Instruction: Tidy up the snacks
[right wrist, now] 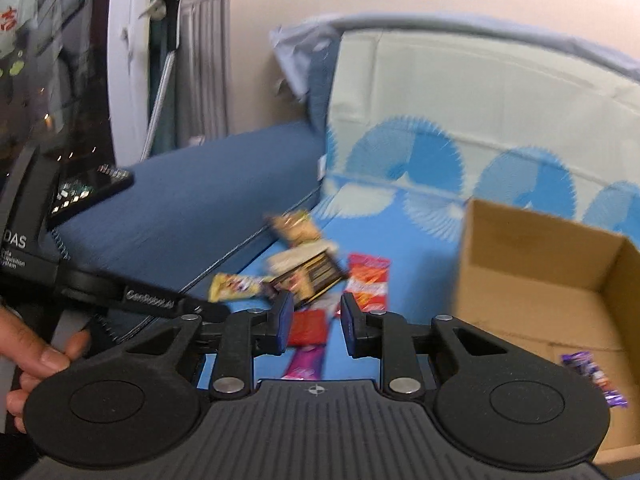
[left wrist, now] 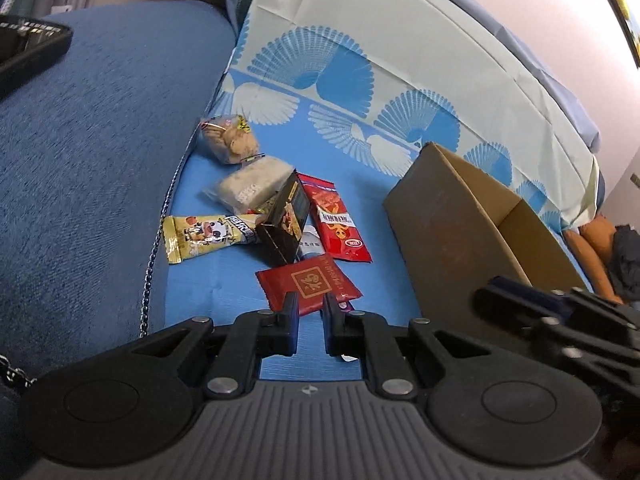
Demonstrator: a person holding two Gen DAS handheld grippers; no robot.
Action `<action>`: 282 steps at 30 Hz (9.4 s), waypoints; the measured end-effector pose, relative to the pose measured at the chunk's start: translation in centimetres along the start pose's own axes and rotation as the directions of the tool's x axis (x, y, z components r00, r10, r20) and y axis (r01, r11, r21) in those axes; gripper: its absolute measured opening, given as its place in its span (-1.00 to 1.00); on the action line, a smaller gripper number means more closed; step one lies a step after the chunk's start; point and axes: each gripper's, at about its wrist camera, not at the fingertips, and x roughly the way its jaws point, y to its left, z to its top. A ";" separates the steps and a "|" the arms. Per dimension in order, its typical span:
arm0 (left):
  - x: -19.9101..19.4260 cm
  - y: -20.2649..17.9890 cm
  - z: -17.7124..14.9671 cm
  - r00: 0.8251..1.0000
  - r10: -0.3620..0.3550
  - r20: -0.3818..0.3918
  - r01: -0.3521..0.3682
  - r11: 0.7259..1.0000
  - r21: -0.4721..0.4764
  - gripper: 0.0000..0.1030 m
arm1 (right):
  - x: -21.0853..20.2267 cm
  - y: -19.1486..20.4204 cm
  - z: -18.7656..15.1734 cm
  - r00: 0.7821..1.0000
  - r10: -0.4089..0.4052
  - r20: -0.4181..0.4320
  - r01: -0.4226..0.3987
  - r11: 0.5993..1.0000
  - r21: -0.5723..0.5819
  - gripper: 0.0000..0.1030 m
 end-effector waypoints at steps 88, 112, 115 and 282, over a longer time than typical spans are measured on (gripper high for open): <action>7.9 -2.0 -0.1 0.903 0.341 -0.262 -0.316 0.939 0.136 0.64 | 11.0 1.2 -4.5 0.931 -0.106 -0.350 0.118 0.993 0.012 -0.18; 2.1 -2.6 0.0 0.985 0.168 -0.046 -0.164 0.983 0.080 0.31 | 4.6 2.1 -1.1 0.979 -0.117 -0.169 0.101 0.990 -0.097 -0.65; 1.0 -3.0 -0.2 0.992 0.125 0.006 -0.125 0.988 0.092 0.32 | 2.8 1.4 0.9 0.986 -0.114 -0.120 0.103 0.990 -0.093 -0.65; 13.7 -3.7 4.2 0.851 0.523 -0.047 -0.402 0.707 0.581 0.49 | -4.7 -14.9 0.1 0.922 -0.384 0.036 0.351 0.875 0.334 0.03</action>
